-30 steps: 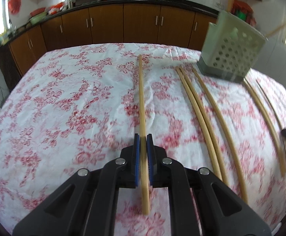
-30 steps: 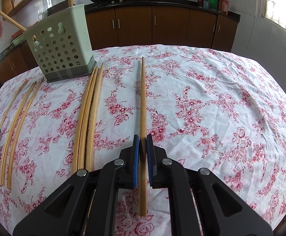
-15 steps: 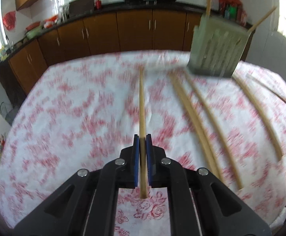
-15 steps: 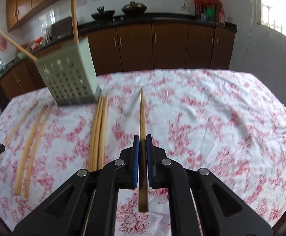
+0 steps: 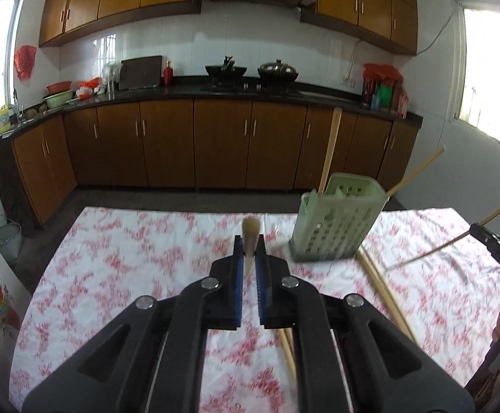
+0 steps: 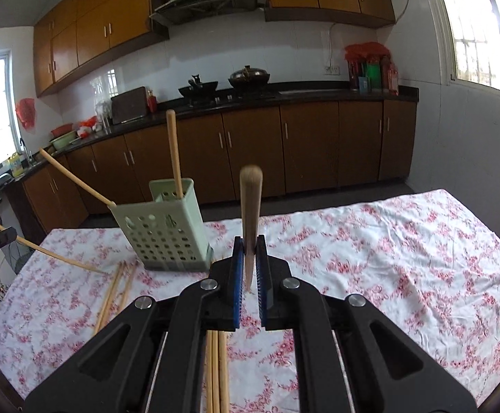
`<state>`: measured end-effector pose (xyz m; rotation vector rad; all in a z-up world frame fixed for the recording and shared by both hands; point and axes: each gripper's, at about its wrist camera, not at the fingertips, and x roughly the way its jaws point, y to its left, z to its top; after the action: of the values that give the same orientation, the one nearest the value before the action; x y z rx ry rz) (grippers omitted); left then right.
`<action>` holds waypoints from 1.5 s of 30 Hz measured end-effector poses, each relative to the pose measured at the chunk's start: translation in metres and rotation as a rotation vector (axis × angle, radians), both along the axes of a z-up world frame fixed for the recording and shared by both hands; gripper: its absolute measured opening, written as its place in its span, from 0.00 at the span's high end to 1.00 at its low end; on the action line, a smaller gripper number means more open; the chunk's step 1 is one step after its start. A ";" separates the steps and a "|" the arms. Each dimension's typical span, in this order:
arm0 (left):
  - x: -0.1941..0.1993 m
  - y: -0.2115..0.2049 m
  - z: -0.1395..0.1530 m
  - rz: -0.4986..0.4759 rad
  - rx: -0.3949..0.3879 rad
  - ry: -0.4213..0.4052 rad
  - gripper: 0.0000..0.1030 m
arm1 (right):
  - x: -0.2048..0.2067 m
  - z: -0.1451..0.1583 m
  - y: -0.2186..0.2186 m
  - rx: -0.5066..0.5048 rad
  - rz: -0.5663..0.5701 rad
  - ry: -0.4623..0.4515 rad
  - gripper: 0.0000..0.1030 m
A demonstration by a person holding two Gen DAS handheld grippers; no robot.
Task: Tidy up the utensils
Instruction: 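Lift the chopsticks upright with both tools and move them over the holder, then open both tools to release the chopsticks into the green holder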
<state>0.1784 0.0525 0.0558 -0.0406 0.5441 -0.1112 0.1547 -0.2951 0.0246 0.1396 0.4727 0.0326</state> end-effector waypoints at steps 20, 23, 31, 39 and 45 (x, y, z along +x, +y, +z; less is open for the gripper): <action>0.003 -0.055 0.111 -0.132 -0.152 -0.315 0.92 | 0.015 0.115 0.044 0.095 0.097 -0.441 0.92; 0.023 -0.068 0.106 -0.125 -0.126 -0.332 0.92 | 0.033 0.107 0.049 0.069 0.077 -0.454 0.92; 0.072 -0.089 0.065 -0.113 -0.079 -0.297 0.92 | 0.068 0.068 0.055 0.059 0.069 -0.299 0.92; 0.075 -0.084 0.056 -0.110 -0.090 -0.270 0.85 | 0.053 0.074 0.054 0.049 0.083 -0.268 0.60; 0.031 -0.057 0.079 -0.094 -0.126 -0.328 0.79 | 0.020 0.092 0.036 0.051 0.052 -0.322 0.60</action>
<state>0.2093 -0.0049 0.1347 -0.1176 0.2103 -0.2392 0.1751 -0.2587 0.1162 0.1683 0.1535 0.1165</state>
